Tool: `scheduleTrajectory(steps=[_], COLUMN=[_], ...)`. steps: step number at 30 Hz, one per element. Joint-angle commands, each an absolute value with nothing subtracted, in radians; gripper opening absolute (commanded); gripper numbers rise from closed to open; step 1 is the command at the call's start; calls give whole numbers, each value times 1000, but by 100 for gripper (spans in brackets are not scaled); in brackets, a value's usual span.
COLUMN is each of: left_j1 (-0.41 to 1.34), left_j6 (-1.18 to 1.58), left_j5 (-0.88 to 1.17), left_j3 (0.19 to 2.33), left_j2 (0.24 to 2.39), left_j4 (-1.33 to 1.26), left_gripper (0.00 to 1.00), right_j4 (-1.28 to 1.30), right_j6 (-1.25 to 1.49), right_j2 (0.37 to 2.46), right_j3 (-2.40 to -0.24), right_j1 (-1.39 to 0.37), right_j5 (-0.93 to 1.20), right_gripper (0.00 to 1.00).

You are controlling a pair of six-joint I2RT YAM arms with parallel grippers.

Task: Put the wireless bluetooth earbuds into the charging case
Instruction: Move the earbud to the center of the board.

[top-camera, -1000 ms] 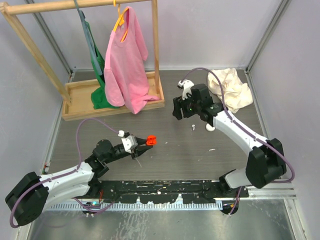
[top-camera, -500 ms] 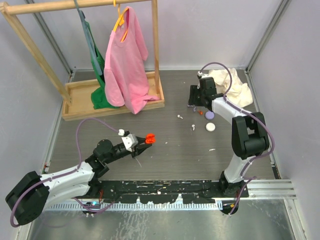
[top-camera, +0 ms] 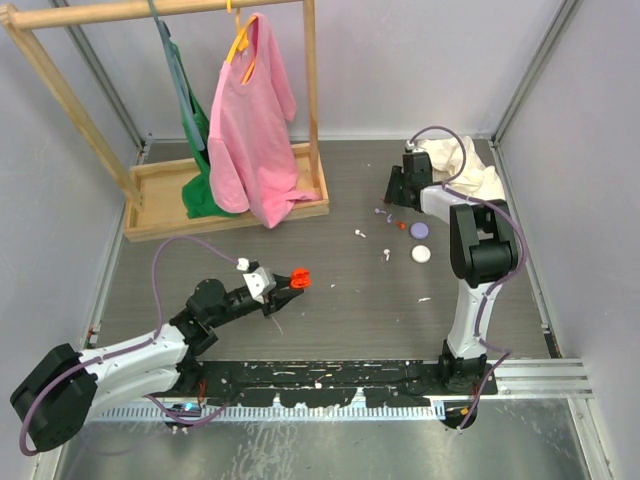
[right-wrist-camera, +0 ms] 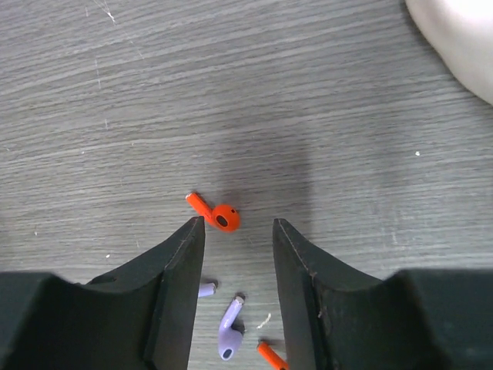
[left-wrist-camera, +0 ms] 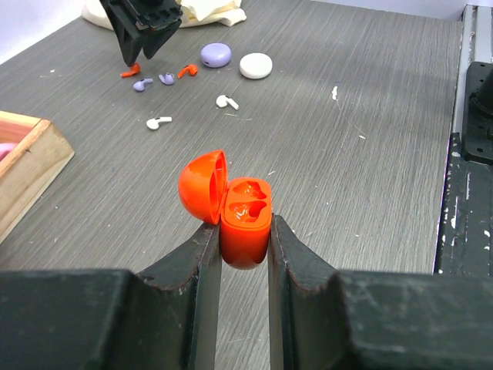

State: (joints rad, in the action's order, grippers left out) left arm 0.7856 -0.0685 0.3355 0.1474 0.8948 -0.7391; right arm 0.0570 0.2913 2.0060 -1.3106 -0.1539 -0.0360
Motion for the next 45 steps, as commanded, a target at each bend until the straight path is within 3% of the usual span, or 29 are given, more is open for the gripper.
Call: scheduleTrajectory(steps=[1,9,26,35,45], left_j1=[787,787,788,788,789], left_j6=[-69,-64,-64,-63,-62], left_j5=[335,338,345,348,346], left_j3=[182,186,197,199,196], left_j2=[878,876,889,885,864], left_j4=[-776,-767,-745,-741,-733], left_gripper=[0,0,0,0,0], right_j4=[-8,-14,26,50,117], right_j6=[324,331,286,245,169], right_j2=[2027,2053,2106,2088,2031], right_j3=[-1357,-1359,-1399,-1388,-1351], right_j1=[-153,-153,-153,-158,-208], right_j5=[-47,-23,55,100,158], right_gripper=[45,34,33,19,19])
